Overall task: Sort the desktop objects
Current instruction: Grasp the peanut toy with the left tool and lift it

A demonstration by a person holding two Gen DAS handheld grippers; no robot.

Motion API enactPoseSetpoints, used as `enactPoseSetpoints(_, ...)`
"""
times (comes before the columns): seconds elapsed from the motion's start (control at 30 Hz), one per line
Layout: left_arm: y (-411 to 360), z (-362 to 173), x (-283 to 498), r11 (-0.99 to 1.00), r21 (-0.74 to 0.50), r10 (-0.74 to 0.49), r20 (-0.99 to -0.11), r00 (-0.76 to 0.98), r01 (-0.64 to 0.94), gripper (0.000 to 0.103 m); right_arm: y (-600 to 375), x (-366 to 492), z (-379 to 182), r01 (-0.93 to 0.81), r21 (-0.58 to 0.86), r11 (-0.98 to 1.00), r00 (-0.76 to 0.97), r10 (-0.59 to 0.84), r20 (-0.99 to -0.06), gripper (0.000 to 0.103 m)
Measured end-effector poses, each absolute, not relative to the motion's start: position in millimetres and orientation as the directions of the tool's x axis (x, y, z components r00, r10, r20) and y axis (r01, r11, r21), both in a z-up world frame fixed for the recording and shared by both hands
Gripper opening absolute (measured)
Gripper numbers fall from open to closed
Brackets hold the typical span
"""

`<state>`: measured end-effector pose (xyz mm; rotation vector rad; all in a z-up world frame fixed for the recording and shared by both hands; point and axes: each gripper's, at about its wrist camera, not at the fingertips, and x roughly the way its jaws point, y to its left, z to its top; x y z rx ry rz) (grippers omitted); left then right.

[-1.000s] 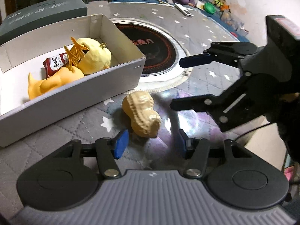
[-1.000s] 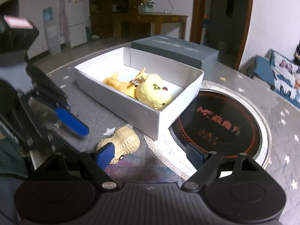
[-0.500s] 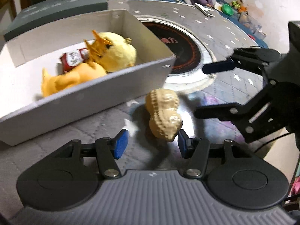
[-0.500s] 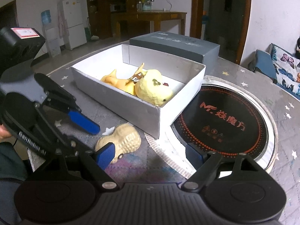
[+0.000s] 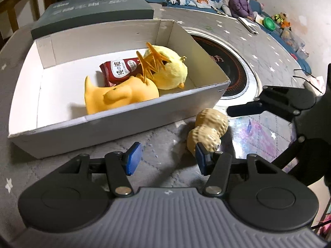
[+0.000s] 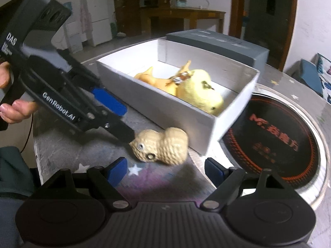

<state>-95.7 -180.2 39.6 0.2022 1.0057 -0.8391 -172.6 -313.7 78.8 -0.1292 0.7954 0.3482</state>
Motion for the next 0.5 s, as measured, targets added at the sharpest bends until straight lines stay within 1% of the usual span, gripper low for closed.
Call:
enactPoseSetpoints(0.1, -184.7, 38.9, -100.3, 0.642, -0.274, -0.566, -0.8, 0.201, 0.716, 0.056, -305.2, -168.2, 75.2, -0.372, -0.01, 0.928, 0.644, 0.25, -0.723, 0.083)
enactPoseSetpoints(0.33, -199.3, 30.4, -106.8, 0.619, -0.301, -0.568, -0.809, 0.149, 0.725, 0.056, -299.8, -164.3, 67.9, -0.375, -0.031, 0.927, 0.634, 0.232, -0.738, 0.078)
enactPoseSetpoints(0.4, -202.1, 28.6, -106.4, 0.617, -0.309, -0.57, -0.809, 0.141, 0.724, 0.056, -300.1, -164.7, 66.8, -0.374, -0.026, 0.927, 0.632, 0.234, -0.739, 0.075)
enactPoseSetpoints(0.47, -204.5, 25.8, -104.4, 0.618, -0.321, -0.573, -0.809, 0.131, 0.717, 0.053, -299.4, -164.3, 65.9, -0.37, -0.026, 0.929, 0.631, 0.231, -0.74, 0.071)
enactPoseSetpoints(0.5, -205.8, 24.0, -103.0, 0.619, -0.329, -0.573, -0.81, 0.124, 0.713, 0.049, -299.1, -164.1, 65.5, -0.368, -0.026, 0.93, 0.631, 0.229, -0.741, 0.071)
